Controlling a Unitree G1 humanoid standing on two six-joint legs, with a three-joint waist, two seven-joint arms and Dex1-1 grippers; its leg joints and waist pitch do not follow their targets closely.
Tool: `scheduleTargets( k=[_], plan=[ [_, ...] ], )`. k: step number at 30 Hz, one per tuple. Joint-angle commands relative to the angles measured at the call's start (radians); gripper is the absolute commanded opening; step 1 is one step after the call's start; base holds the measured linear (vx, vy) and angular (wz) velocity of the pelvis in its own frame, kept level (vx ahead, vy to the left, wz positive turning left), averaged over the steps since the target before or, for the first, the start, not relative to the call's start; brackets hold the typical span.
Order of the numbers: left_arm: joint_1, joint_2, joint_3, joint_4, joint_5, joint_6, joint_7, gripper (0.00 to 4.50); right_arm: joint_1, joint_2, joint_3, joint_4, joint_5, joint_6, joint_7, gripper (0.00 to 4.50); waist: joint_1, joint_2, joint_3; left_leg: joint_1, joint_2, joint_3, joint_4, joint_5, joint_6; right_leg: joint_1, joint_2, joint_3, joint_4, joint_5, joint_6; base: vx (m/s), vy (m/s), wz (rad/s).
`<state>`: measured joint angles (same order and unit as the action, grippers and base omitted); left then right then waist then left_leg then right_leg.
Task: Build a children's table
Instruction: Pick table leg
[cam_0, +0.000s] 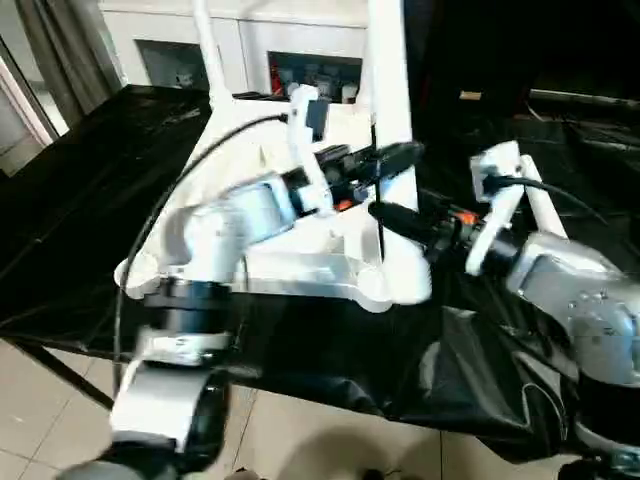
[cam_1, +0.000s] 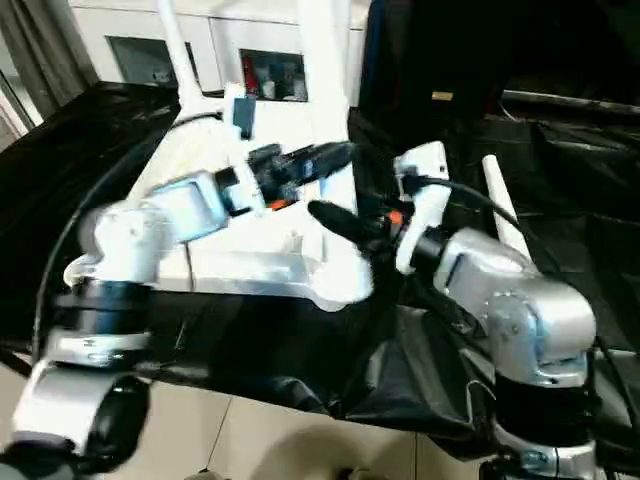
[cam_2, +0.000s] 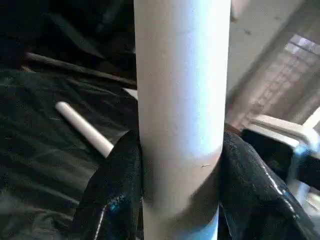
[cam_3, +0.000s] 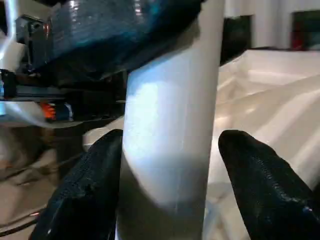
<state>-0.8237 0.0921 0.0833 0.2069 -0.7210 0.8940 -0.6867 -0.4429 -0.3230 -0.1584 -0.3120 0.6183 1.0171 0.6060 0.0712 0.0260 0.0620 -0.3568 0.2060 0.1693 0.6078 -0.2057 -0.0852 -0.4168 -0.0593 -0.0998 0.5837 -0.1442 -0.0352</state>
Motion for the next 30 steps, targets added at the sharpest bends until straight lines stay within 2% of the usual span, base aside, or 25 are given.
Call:
scheduleTargets(
  k=[1, 3, 5, 6, 7, 9, 12, 13, 16, 20, 21, 24, 25, 30],
  plan=[
    [-0.004, 0.034, -0.01, -0.059, -0.036, 0.008, -0.083, 1.88, 0.01, -0.025, -0.03, -0.018, 0.034, 0.049, 0.01, 3.16, 0.008, -0.015, -0.086, -0.002, 0.006, 0.002, -0.055, -0.013, 0.083, 0.078, -0.064, 0.047, -0.065, -0.298, -0.106, 0.0, 0.0, 0.0],
    [-0.002, 0.071, -0.04, -0.054, -0.019, -0.017, -0.149, 1.88, 0.02, -0.052, -0.025, -0.033, 0.071, 0.088, 0.03, 3.16, 0.011, -0.012, -0.084, 0.0, 0.006, 0.003, -0.056, -0.02, 0.072, 0.075, -0.063, 0.047, -0.069, -0.319, -0.089, 0.0, 0.0, 0.0],
    [-0.004, 0.076, -0.042, -0.044, -0.018, -0.02, -0.157, 1.88, 0.023, -0.06, -0.021, -0.038, 0.078, 0.099, 0.036, 3.16, 0.015, -0.012, -0.081, 0.001, 0.004, 0.004, -0.058, -0.036, 0.063, 0.075, -0.062, 0.046, -0.075, -0.358, -0.07, 0.0, 0.0, 0.0],
    [-0.007, 0.08, -0.045, -0.034, -0.012, -0.026, -0.163, 1.88, 0.027, -0.069, -0.015, -0.044, 0.081, 0.106, 0.04, 3.16, 0.018, -0.008, -0.082, 0.003, 0.004, 0.004, -0.057, -0.039, 0.059, 0.074, -0.062, 0.046, -0.076, -0.366, -0.065, 0.0, 0.0, 0.0],
    [-0.008, 0.082, -0.044, -0.029, -0.008, -0.029, -0.166, 1.88, 0.029, -0.071, -0.015, -0.048, 0.086, 0.112, 0.042, 3.16, 0.019, -0.012, -0.083, 0.001, 0.003, 0.004, -0.057, -0.039, 0.053, 0.075, -0.062, 0.045, -0.076, -0.371, -0.057, 0.0, 0.0, 0.0],
    [-0.017, 0.081, -0.034, -0.015, -0.009, -0.032, -0.171, 1.88, 0.041, -0.089, -0.012, -0.064, 0.108, 0.137, 0.051, 3.16, 0.022, -0.009, -0.084, 0.001, 0.002, 0.003, -0.057, -0.033, 0.05, 0.076, -0.061, 0.045, -0.077, -0.368, -0.05, 0.0, 0.0, 0.0],
    [-0.019, 0.081, -0.03, -0.011, -0.016, -0.031, -0.178, 1.88, 0.051, -0.103, -0.006, -0.073, 0.121, 0.151, 0.053, 3.16, 0.024, -0.013, -0.086, -0.003, 0.002, 0.002, -0.057, -0.024, 0.051, 0.078, -0.061, 0.045, -0.075, -0.351, -0.047, 0.0, 0.0, 0.0],
    [-0.018, 0.082, -0.033, -0.01, -0.013, -0.034, -0.177, 1.88, 0.057, -0.111, 0.003, -0.074, 0.115, 0.15, 0.053, 2.87, 0.024, -0.013, -0.086, -0.003, 0.002, 0.002, -0.056, -0.023, 0.05, 0.078, -0.062, 0.044, -0.074, -0.348, -0.047, 0.0, 0.0, 0.0],
    [-0.022, 0.075, -0.037, 0.004, 0.011, -0.059, -0.147, 1.88, 0.064, -0.124, 0.02, -0.068, 0.099, 0.139, 0.044, 2.79, 0.025, -0.012, -0.087, -0.003, 0.002, 0.002, -0.056, -0.019, 0.052, 0.076, -0.061, 0.044, -0.073, -0.34, -0.053, 0.0, 0.0, 0.0],
    [-0.027, 0.068, -0.038, 0.014, 0.031, -0.068, -0.116, 1.88, 0.06, -0.125, 0.035, -0.061, 0.072, 0.115, 0.031, 2.79, 0.023, -0.015, -0.085, -0.004, -0.001, 0.003, -0.055, -0.033, 0.048, 0.077, -0.061, 0.042, -0.079, -0.376, -0.035, 0.0, 0.0, 0.0],
    [-0.026, 0.066, -0.037, 0.014, 0.029, -0.069, -0.12, 1.88, 0.06, -0.127, 0.046, -0.058, 0.062, 0.105, 0.027, 2.5, 0.023, -0.015, -0.085, -0.004, -0.001, 0.003, -0.055, -0.033, 0.049, 0.076, -0.061, 0.041, -0.08, -0.384, -0.032, 0.0, 0.0, 0.0],
    [-0.02, 0.063, -0.041, 0.011, 0.023, -0.068, -0.133, 1.88, 0.063, -0.127, 0.071, -0.047, 0.044, 0.088, 0.016, 2.37, 0.023, -0.017, -0.086, -0.004, 0.001, 0.002, -0.056, -0.026, 0.051, 0.075, -0.061, 0.042, -0.078, -0.376, -0.031, 0.0, 0.0, 0.0],
    [-0.019, 0.063, -0.042, 0.011, 0.023, -0.068, -0.133, 1.88, 0.063, -0.127, 0.073, -0.046, 0.042, 0.087, 0.015, 2.09, 0.023, -0.016, -0.086, -0.004, 0.002, 0.002, -0.055, -0.023, 0.052, 0.074, -0.061, 0.042, -0.076, -0.366, -0.035, 0.0, 0.0, 0.0],
    [-0.021, 0.049, -0.033, 0.007, 0.008, -0.065, -0.127, 1.86, 0.064, -0.111, 0.093, -0.035, 0.033, 0.058, 0.008, 1.91, 0.023, -0.016, -0.086, -0.004, 0.002, 0.003, -0.055, -0.024, 0.055, 0.075, -0.061, 0.043, -0.075, -0.356, -0.046, 0.0, 0.0, 0.0]
  ],
)
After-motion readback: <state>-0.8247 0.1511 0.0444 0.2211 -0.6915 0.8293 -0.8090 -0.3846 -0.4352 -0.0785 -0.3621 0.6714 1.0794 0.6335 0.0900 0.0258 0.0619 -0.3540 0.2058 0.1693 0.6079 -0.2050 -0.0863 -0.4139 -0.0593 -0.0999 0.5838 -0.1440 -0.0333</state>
